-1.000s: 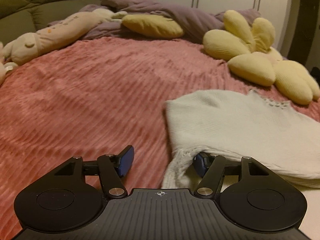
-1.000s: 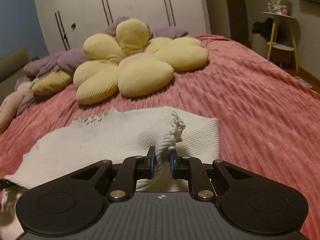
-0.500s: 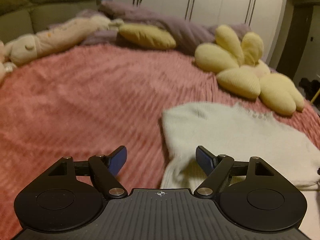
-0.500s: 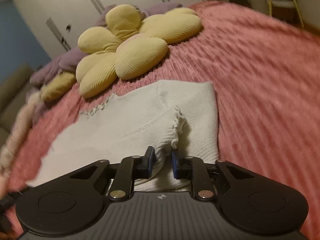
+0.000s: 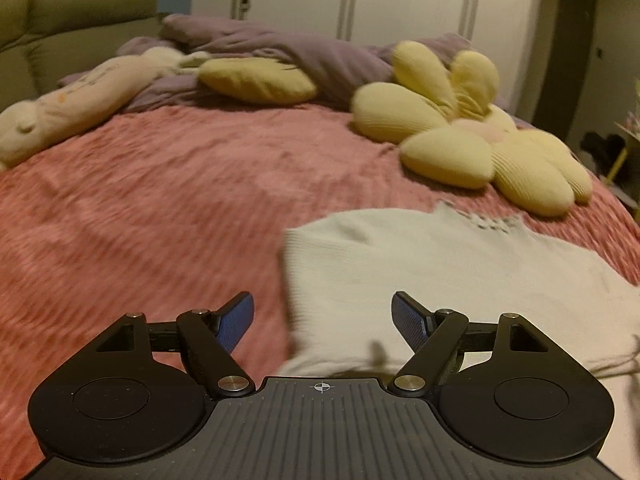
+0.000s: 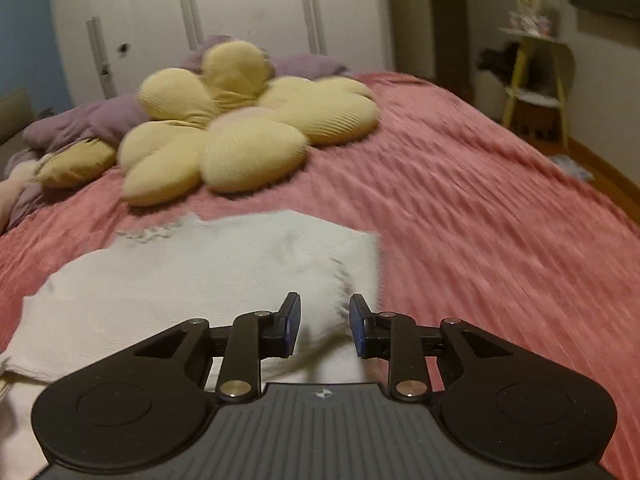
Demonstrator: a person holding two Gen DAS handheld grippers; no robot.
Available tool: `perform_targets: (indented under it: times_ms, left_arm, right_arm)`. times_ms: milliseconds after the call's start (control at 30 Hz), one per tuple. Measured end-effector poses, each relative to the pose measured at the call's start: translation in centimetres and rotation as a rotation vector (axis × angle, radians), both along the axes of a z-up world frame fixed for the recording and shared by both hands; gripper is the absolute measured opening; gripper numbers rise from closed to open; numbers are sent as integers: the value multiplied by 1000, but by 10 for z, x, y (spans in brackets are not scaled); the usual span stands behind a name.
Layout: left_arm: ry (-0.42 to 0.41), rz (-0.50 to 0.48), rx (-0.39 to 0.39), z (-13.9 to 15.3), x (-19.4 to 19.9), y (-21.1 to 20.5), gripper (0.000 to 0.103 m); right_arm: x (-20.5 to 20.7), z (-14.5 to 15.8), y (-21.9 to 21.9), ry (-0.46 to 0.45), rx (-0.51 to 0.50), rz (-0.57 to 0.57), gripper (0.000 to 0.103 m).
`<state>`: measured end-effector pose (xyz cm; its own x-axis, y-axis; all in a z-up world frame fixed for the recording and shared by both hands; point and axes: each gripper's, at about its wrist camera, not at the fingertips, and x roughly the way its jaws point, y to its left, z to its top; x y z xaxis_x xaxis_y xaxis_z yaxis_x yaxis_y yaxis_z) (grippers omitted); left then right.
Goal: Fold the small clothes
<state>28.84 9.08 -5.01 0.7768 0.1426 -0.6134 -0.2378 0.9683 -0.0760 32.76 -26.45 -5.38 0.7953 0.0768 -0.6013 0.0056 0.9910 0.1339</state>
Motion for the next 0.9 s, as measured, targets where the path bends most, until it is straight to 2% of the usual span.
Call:
perform_targets:
  times_ms: [133, 200, 267, 367, 467, 567, 700, 767, 833, 900]
  left_arm:
    - [58, -67, 21, -17, 28, -25, 81]
    - [91, -74, 34, -30, 41, -32, 81]
    - [91, -73, 68, -38, 47, -35, 83]
    - [96, -68, 128, -42, 62, -38, 89]
    - [113, -51, 126, -45, 70, -32, 95]
    - [105, -45, 103, -39, 60, -28, 91]
    - [61, -64, 66, -27, 31, -28, 87]
    - [57, -85, 53, -28, 22, -32, 87]
    - [71, -97, 85, -32, 22, -40, 87]
    - [88, -101, 131, -36, 29, -46, 91]
  right_arm:
    - [9, -5, 41, 7, -79, 129, 26]
    - [18, -17, 54, 46, -84, 168, 25]
    - [24, -34, 60, 91, -126, 173, 23]
    - [27, -44, 59, 51, -195, 158, 23]
    - [40, -43, 56, 56, -200, 137, 23]
    - [46, -44, 58, 54, -211, 157, 23]
    - [22, -26, 35, 51, -94, 162, 26]
    - [0, -20, 22, 13, -71, 129, 27]
    - [-10, -22, 13, 26, -77, 110, 27]
    - [-10, -33, 8, 78, -128, 88, 25]
